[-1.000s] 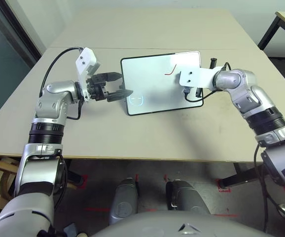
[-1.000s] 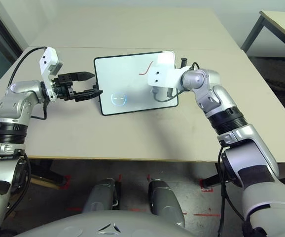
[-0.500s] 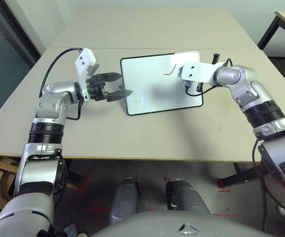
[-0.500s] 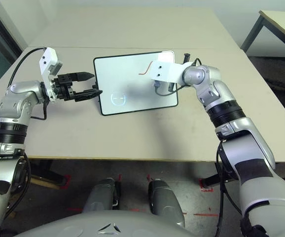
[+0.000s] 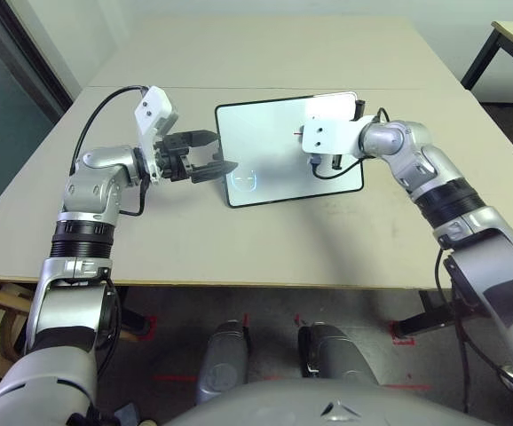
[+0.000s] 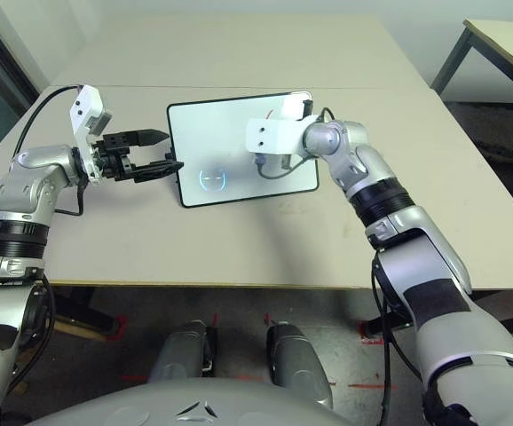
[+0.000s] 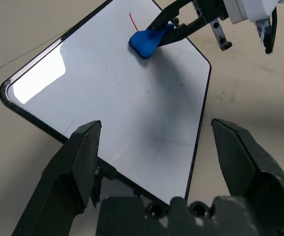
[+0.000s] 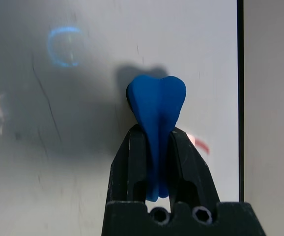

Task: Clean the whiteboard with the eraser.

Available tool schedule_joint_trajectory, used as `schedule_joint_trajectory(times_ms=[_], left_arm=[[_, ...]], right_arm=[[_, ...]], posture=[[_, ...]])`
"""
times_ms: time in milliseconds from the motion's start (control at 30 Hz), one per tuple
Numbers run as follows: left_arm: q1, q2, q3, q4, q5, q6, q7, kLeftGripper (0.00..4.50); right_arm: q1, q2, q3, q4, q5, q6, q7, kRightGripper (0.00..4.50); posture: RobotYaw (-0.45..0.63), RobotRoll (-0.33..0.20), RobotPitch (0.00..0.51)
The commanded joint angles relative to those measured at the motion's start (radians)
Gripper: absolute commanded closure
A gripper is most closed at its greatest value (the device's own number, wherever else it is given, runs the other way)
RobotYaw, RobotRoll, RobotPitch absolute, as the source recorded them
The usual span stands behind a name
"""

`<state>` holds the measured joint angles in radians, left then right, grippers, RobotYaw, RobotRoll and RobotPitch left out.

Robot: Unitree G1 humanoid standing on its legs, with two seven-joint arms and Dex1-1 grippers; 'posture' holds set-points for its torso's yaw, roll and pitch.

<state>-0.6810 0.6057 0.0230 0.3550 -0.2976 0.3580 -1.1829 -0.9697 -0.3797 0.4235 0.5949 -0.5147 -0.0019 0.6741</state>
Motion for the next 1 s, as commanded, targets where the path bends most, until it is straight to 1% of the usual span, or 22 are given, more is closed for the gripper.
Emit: schedule_joint_trajectory(times_ms=[33,167,300,700,1000], left_arm=[[-0.006,0.006,0.005,-0.001,-0.009,-0.002,0.005,0.0],[-0.004,0.008,0.005,-0.007,-0.011,0.001,0.006,0.0],[-0.004,0.01,0.004,-0.009,-0.012,0.003,0.005,0.0],[-0.022,0.004,-0.004,0.01,-0.007,-0.005,-0.002,0.0],[-0.022,0.005,-0.005,0.014,-0.006,-0.006,-0.002,0.0]], right_arm=[[-0.027,0.016,0.014,0.016,-0.007,-0.006,-0.005,4.13],[-0.026,0.024,0.015,0.021,-0.009,-0.008,-0.008,4.13],[-0.02,0.009,0.013,0.031,-0.018,-0.015,-0.014,4.13],[0.022,-0.103,0.007,0.062,-0.038,-0.062,-0.025,4.13],[0.02,-0.168,-0.001,0.122,-0.038,-0.085,-0.043,4.13]], posture=[[0.21,0.0,0.041],[0.22,0.0,0.046],[0.21,0.0,0.047],[0.2,0.0,0.05],[0.2,0.0,0.05]])
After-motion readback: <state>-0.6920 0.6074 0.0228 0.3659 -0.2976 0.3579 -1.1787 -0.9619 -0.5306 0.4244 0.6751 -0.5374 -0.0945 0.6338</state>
